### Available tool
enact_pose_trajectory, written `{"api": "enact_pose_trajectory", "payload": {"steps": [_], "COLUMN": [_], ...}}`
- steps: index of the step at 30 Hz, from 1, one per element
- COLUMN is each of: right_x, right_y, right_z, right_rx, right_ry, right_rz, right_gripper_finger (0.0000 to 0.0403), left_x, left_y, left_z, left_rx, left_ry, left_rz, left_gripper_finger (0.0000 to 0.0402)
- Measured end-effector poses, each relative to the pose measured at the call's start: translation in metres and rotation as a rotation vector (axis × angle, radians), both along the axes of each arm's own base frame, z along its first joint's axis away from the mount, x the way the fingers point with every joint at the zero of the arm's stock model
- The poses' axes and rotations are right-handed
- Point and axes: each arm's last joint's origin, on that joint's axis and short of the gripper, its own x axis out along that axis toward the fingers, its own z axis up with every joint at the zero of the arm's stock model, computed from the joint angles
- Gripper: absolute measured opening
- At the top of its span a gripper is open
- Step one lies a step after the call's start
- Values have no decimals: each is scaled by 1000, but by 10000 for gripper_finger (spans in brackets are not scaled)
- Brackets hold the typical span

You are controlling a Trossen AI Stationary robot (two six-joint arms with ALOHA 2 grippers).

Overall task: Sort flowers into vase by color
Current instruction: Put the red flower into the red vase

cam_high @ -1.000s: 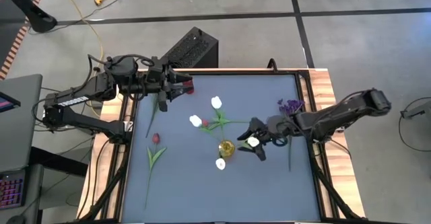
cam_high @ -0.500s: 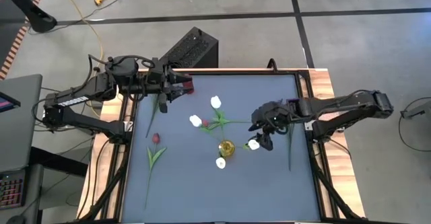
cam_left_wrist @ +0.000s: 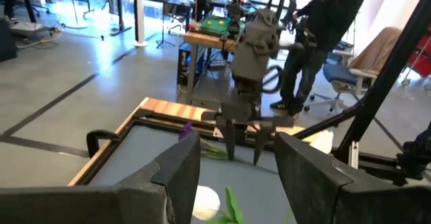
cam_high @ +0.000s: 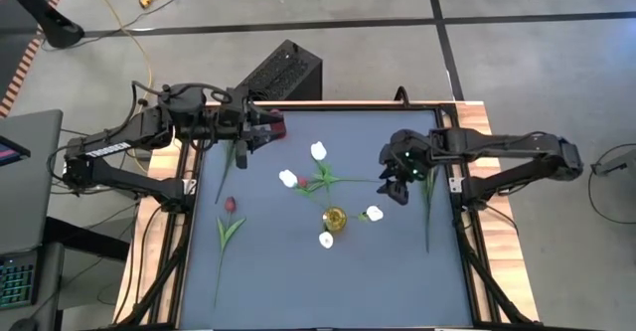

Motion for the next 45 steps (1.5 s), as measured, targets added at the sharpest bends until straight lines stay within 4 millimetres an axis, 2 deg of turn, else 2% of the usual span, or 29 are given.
{"api": "enact_pose_trajectory", "payload": {"steps": [17,25,29,35,40,45], "right_x": [-2,1,11,44,71,89], "right_y": [-45,-72,-93,-116,-119,-110], "right_z": [33,26,7,-39,-86,-124], "right_rx": [16,-8,-59,-72,-56,-24], "right_ry": [-145,-129,-48,14,79,126], "right_rz": [-247,-329,-301,-28,189,346], "right_gripper_finger": [265,265,265,265,265,265], "left_x": [-4,-9,-10,-11,-12,-13], "left_y": [-1,-1,0,4,10,16], "left_z": [-19,-31,-32,-32,-33,-44], "left_rx": [35,52,72,113,88,-4], "left_ry": [208,344,364,379,381,410], "left_rz": [-11,-10,32,162,277,360], "left_gripper_finger": [177,177,177,177,177,177]}}
